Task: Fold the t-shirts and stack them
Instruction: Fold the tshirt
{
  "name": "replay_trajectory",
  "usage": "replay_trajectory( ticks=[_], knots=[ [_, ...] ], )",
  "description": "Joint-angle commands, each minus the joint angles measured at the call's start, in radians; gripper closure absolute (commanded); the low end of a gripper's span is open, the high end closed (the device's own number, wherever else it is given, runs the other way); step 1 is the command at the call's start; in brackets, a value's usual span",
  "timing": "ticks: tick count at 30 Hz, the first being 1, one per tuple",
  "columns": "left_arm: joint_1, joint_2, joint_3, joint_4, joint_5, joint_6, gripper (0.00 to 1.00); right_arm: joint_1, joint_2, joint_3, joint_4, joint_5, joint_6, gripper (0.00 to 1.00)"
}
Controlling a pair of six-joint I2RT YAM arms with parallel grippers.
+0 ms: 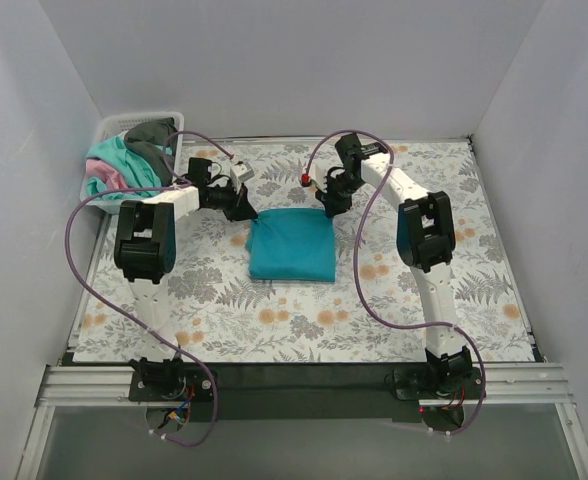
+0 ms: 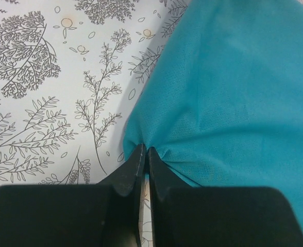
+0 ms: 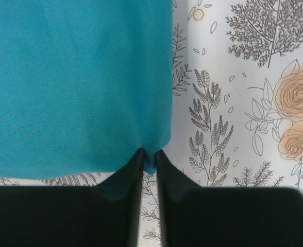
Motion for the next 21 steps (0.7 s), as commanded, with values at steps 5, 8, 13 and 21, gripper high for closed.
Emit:
replay_trajectory(
  ticks=[5, 8, 13, 21],
  knots=[
    [0.027, -0.058, 0.044, 0.043, -0.012, -0.118, 0.80, -0.019, -0.072, 0.086, 0.046, 0.016, 0.146, 0.65],
    [0.035, -0.125, 0.041, 0.044, -0.027, -0.184, 0.65, -0.033, -0.150, 0.084, 0.069, 0.007, 0.226, 0.59],
    [0.046, -0.257, -0.002, 0.044, 0.000, -0.393, 0.59, -0.045, -0.264, -0.003, 0.080, -0.085, 0.373, 0.54],
    [0.027, -0.455, -0.377, 0.385, 0.129, -0.933, 0.50, -0.040, -0.382, -0.296, 0.172, -0.373, 0.704, 0.39]
  ],
)
